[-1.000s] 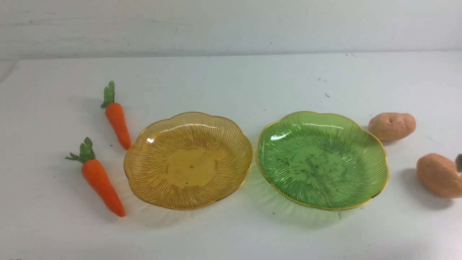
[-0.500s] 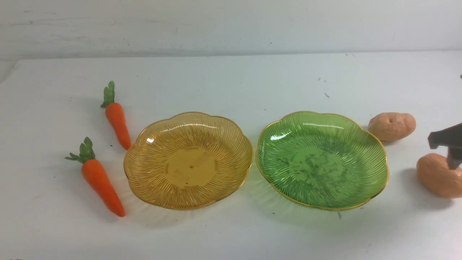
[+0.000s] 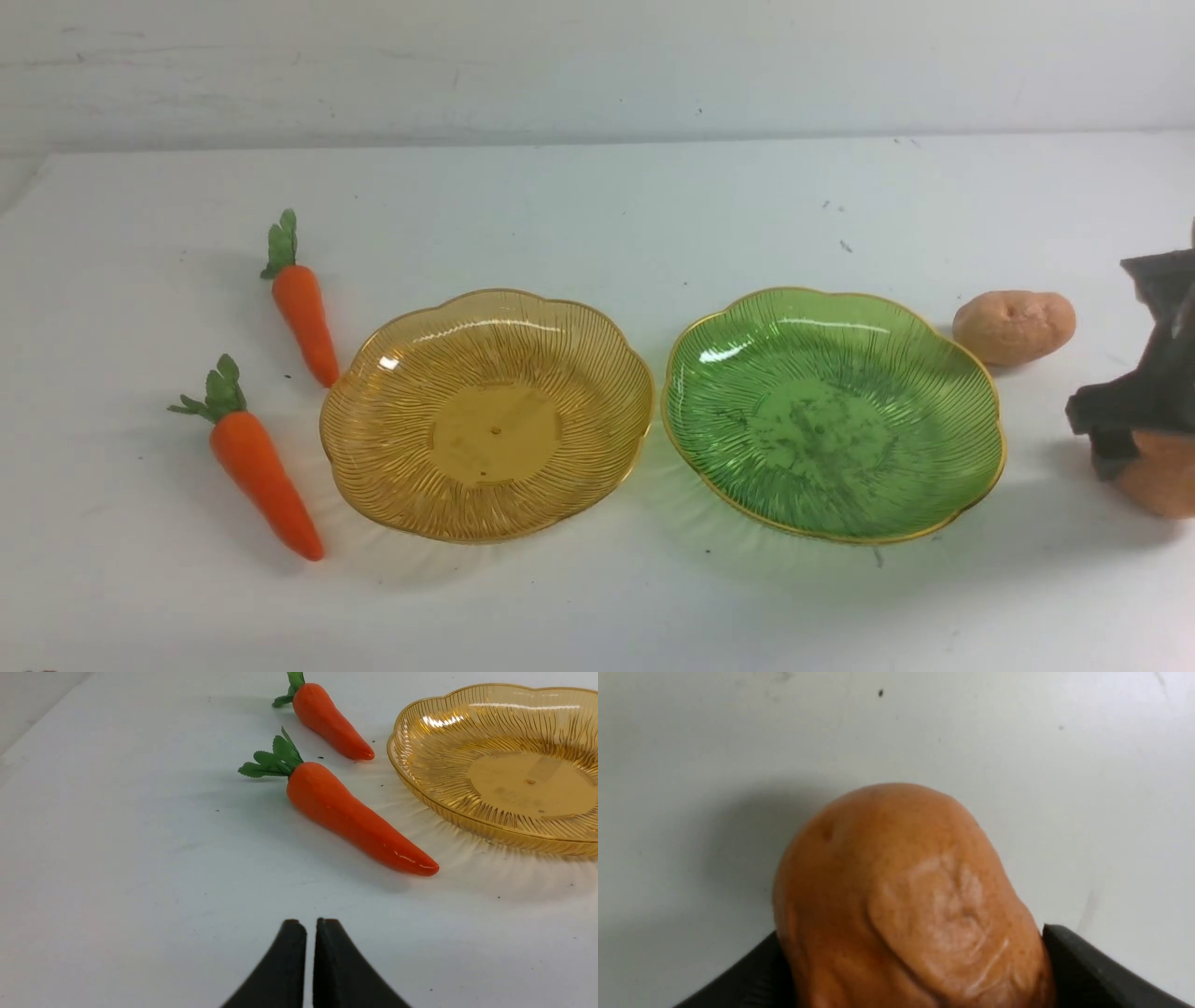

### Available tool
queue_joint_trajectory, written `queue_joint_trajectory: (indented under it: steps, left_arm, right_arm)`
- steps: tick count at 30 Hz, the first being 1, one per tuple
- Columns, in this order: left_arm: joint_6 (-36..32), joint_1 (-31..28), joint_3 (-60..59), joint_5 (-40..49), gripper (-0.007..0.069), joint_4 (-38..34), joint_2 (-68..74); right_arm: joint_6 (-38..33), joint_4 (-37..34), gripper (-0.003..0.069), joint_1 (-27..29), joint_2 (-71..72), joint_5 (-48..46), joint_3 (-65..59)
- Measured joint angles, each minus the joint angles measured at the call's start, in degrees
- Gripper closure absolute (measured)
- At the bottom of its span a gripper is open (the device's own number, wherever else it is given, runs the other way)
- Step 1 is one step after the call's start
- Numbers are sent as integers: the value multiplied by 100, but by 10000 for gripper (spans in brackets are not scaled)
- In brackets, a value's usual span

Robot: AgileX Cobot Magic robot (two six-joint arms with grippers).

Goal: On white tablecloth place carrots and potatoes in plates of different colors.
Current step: 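Put the potato onto the plate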

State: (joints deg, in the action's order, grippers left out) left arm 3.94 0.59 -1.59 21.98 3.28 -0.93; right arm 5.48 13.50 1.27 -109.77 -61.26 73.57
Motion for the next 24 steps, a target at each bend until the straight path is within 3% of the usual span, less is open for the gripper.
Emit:
queue_joint_trajectory:
  steps: [5, 13, 18, 24]
  left_arm:
    - [0, 0, 0, 0, 607, 0, 0]
    - [0, 0, 0, 0, 607, 0, 0]
    - [0, 0, 0, 0, 607, 0, 0]
    - [0, 0, 0, 0, 607, 0, 0]
  right_arm:
    - [57, -143, 69, 0, 178, -737, 922]
    - [-197, -1964, 69, -130, 938, -899, 1587]
    - [-721, -2712, 69, -750, 845, -955, 1586]
    - [-862, -2524, 69, -1584, 430, -829, 1586]
